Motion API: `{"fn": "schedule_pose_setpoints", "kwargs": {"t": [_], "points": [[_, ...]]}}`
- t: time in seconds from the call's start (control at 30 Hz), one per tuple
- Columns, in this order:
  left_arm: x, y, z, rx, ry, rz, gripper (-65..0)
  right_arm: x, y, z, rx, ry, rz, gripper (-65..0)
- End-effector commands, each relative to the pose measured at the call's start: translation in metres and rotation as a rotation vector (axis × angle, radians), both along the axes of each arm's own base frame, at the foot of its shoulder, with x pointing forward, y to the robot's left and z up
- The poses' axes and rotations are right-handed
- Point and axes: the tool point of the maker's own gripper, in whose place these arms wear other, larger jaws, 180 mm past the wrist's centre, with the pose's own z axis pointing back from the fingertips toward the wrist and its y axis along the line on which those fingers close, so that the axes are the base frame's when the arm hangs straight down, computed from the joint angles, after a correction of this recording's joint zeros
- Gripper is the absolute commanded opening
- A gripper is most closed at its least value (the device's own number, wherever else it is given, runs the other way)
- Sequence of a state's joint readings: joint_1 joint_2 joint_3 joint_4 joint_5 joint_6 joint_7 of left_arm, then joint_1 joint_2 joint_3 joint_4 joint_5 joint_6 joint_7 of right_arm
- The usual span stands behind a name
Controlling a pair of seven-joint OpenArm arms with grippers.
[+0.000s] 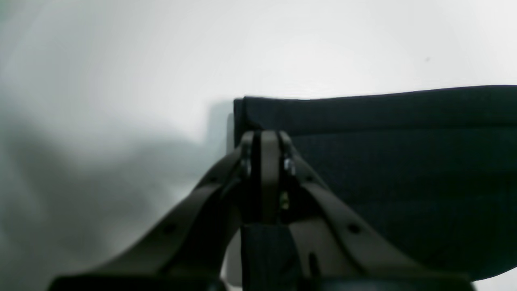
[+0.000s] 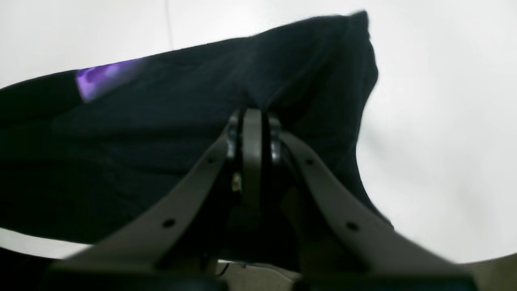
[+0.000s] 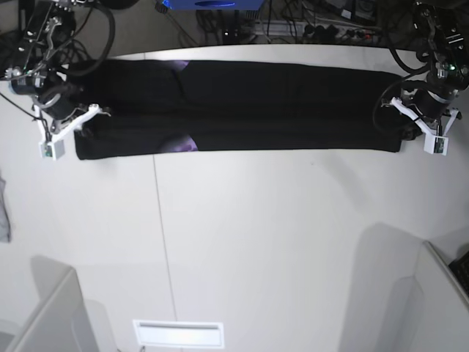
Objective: Fold the T-shirt properly
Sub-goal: 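Lower the folded hem onto the collar edge and release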
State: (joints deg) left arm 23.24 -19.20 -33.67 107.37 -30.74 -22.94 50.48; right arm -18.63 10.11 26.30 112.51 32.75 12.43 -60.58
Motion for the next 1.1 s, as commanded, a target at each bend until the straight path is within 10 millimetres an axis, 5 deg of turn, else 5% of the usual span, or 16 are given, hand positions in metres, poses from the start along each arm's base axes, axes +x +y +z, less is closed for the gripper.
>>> {"fn": "schedule_pose_setpoints", "kwargs": {"t": [0.0,0.93,0.97,1.07], "points": [[0.002,0.002,0.009,0.017,-0.026,-0.01,-65.0,0.004,-0.004,0.009,-0.016,-0.034,0.002,-65.0],[-0.012,0.003,-0.002,0.016,0.019,-0.006,-65.0,-0.026,0.005,-0.017,0.03,0.057,-0.036,-65.0],[-0.012,0.003,-0.002,0.016,0.019,-0.006,-59.7,-0.026,0.005,-0.017,0.03,0.057,-0.036,-65.0],[-0.012,0.003,-0.002,0.016,0.019,-0.006,-43.8,-0.029,0.004,-0.019,0.028,0.06,-0.037,-48.8]]}}
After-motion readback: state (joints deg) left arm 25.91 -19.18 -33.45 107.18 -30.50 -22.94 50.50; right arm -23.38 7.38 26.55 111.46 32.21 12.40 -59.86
